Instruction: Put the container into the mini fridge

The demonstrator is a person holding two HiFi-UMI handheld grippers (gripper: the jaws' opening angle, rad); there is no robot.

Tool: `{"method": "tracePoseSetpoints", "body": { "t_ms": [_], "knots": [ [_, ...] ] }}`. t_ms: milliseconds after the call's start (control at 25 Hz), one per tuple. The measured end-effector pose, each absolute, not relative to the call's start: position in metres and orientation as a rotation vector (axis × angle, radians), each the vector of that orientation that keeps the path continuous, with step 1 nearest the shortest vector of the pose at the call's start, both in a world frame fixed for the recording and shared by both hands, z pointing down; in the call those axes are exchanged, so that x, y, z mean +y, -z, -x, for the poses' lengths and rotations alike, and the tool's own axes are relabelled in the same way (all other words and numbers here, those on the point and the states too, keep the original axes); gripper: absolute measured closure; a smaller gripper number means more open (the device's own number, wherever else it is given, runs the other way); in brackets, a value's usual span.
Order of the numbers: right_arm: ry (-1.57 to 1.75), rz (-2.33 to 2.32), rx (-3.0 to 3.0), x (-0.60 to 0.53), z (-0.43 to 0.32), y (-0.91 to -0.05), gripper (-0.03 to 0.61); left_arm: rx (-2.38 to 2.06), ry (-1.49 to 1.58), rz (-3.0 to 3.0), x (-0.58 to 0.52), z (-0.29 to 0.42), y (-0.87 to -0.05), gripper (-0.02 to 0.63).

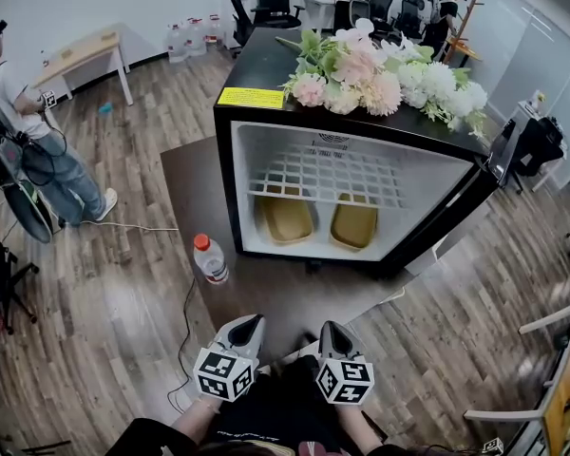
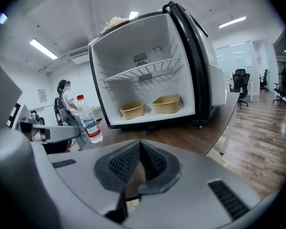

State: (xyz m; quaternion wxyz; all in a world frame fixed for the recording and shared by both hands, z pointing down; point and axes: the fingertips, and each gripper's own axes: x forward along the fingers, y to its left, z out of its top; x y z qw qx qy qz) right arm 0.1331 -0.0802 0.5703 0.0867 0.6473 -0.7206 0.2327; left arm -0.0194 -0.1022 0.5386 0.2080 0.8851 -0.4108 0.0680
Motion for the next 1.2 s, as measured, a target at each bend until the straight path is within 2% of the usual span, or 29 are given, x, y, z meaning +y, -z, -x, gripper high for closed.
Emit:
{"method": "tracePoseSetpoints", "body": {
  "t_ms": [1200],
  "knots": [
    [-0.537, -1.88, -2.151, -0.075, -0.119, -0.553, 0.571, -1.053, -0.168, -2.512, -0.099, 0.002, -0.536, 0.606]
  ]
}}
